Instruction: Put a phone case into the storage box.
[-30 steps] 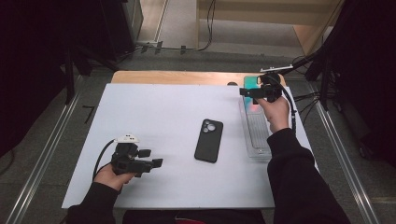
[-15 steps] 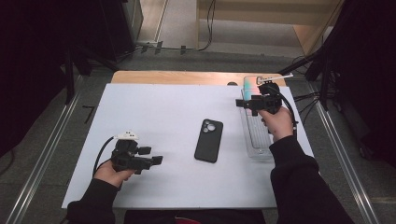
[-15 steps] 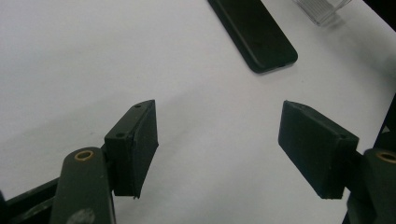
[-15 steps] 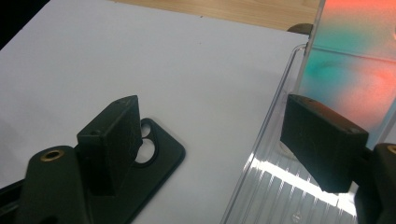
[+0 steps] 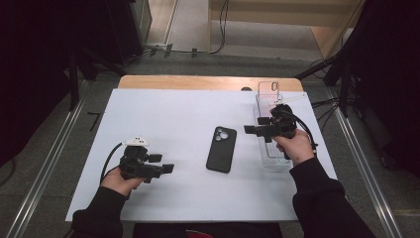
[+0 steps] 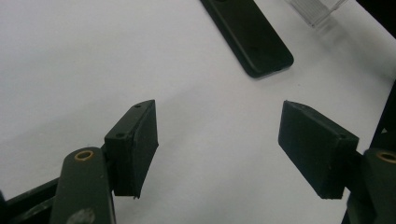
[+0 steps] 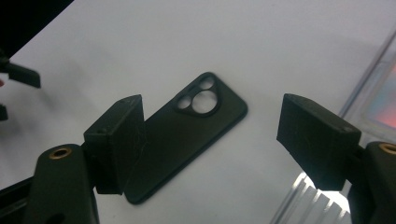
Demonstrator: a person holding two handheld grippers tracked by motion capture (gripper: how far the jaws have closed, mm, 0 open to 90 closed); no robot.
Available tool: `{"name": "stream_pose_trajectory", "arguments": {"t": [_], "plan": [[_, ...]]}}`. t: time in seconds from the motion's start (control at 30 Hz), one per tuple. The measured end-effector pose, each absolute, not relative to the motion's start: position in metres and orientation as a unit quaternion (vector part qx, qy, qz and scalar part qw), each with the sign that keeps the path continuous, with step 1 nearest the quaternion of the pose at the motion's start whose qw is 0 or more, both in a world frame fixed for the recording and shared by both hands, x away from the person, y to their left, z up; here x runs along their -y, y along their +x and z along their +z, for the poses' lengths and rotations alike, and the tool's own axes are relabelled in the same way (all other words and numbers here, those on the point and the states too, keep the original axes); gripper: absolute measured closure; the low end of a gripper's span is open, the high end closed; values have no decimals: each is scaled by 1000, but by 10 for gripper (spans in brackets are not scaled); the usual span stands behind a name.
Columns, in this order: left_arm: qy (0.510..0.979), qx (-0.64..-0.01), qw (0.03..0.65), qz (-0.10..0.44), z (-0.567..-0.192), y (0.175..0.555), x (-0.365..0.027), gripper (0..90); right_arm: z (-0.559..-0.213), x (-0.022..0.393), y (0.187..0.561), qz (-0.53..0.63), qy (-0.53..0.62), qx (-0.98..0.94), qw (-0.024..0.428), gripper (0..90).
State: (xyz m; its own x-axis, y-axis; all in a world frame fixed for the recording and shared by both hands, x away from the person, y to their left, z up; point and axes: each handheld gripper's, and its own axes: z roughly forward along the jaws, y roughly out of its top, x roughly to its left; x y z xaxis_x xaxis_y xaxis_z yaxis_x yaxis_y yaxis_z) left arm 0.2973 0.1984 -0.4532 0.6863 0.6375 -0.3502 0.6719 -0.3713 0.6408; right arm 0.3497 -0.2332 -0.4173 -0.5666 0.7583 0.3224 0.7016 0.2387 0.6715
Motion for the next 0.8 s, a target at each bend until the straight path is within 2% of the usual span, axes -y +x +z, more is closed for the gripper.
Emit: {"name": "stream_pose_trajectory", "arguments": {"t": [0.8], "plan": [[835,-368,408,-42,-449,293,-191,286,-445,230,282,396,396,-828,0,218]]}}
